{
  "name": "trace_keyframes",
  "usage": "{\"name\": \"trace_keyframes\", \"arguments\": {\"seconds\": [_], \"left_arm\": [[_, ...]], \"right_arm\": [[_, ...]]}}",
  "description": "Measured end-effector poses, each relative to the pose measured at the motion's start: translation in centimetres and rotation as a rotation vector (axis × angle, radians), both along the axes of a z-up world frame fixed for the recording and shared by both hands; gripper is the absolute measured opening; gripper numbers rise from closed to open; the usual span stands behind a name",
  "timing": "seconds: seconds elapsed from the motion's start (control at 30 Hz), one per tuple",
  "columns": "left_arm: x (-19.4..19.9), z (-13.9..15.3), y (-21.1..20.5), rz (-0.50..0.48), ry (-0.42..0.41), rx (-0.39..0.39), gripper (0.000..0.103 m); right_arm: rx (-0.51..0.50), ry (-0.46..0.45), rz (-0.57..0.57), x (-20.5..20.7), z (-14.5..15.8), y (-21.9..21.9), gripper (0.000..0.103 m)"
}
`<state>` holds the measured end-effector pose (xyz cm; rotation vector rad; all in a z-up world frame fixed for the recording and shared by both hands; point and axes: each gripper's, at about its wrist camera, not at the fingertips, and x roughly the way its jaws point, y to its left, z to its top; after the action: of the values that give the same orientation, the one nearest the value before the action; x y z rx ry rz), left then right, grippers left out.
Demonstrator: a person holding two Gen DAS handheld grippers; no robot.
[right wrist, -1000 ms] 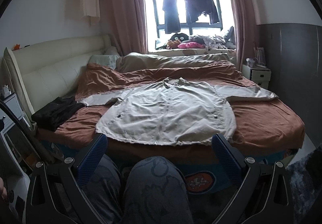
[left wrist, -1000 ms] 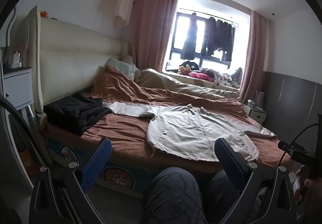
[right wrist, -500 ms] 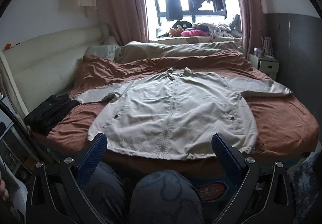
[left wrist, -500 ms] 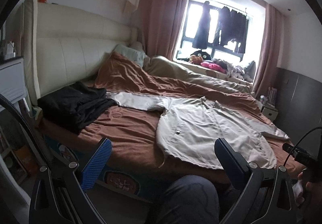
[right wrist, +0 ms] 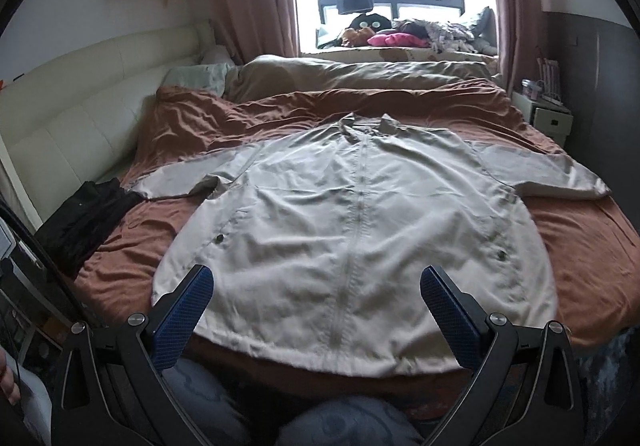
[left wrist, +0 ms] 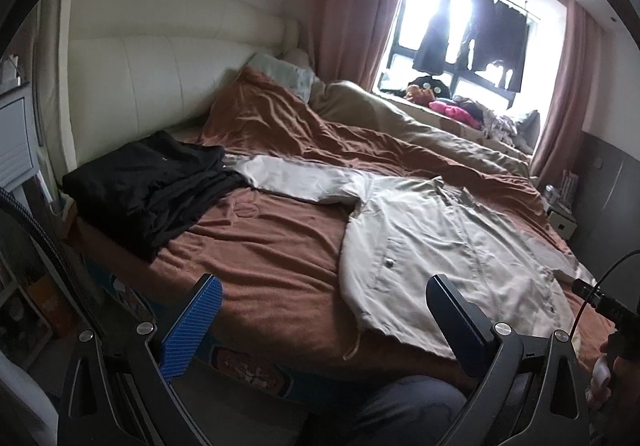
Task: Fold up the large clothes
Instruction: 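Move both tools down toward the beige jacket's sleeve and body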
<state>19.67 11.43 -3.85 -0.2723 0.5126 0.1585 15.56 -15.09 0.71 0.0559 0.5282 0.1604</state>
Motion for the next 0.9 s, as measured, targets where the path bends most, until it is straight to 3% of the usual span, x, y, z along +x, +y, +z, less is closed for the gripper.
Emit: {"name": "trace_keyframes", "arguments": {"seconds": [0.3, 0.67, 0.9], "left_arm": [[5.5, -0.1, 2.8, 0.026, 0.031, -0.024, 0.102], [14.5, -1.1, 7.8, 0.039, 0.089, -0.102, 0.087], [20.8, -1.7, 11.7, 0.094, 0.142, -0.125, 0.079]], "right_arm": [[0.038, 0.016, 0.040, 6.5, 1.2, 1.6, 0.103], [0.130, 0.010, 0.066, 15.7, 1.4, 2.8, 0.103], [0.195, 0.064, 0.081, 22.1, 0.2, 3.9, 0.084]]}}
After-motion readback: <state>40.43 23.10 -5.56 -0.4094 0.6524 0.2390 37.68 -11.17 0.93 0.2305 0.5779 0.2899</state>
